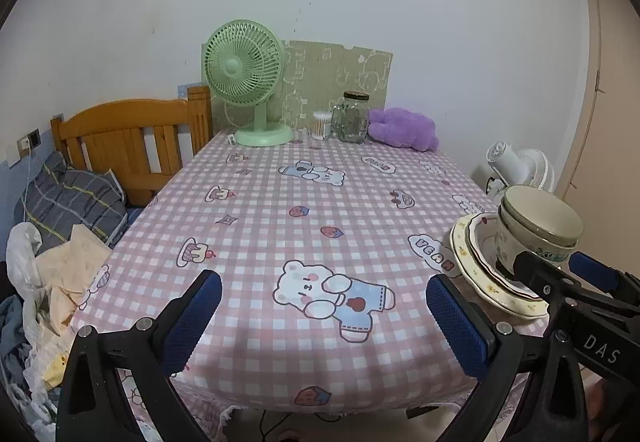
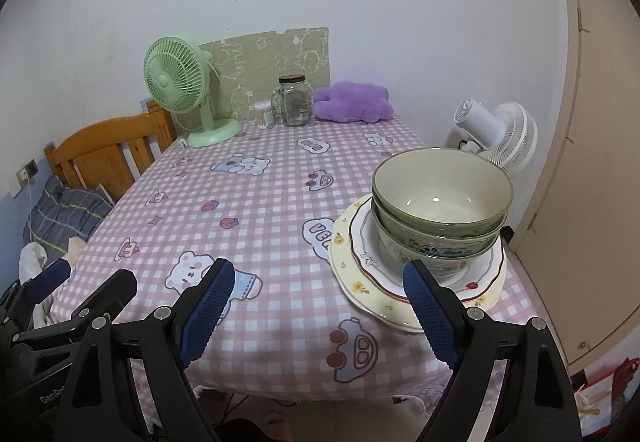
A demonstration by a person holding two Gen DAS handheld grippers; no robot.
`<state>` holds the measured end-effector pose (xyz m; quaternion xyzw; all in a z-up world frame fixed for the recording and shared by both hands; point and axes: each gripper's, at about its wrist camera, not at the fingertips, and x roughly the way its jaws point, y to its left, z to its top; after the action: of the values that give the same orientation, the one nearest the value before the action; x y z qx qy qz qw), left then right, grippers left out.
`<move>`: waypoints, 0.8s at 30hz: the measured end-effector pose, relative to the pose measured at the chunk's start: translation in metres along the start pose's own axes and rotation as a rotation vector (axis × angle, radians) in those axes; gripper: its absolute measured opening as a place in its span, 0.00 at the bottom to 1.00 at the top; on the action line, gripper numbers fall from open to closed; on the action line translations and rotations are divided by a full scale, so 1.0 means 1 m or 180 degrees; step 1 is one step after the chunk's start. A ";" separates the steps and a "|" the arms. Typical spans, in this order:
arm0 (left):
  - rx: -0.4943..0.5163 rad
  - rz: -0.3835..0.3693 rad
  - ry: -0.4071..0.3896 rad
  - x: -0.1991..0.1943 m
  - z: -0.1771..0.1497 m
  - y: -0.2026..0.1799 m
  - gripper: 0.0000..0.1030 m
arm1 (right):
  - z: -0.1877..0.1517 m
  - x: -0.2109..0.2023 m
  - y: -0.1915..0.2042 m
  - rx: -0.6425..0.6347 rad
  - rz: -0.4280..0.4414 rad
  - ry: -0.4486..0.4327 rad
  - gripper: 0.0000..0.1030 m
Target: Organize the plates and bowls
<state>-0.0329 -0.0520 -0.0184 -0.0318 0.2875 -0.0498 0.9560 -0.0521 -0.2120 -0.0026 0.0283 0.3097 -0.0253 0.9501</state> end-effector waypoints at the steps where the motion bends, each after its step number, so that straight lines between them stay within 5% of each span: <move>1: 0.0002 0.0007 -0.0004 0.000 0.000 0.000 1.00 | 0.000 0.000 0.000 0.0000 0.0006 0.0004 0.86; 24: -0.0005 0.0086 0.0000 -0.002 0.000 -0.005 1.00 | 0.000 0.004 -0.003 -0.0035 0.0054 0.0032 0.86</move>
<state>-0.0346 -0.0569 -0.0169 -0.0286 0.2879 -0.0367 0.9565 -0.0489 -0.2151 -0.0055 0.0258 0.3145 -0.0154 0.9488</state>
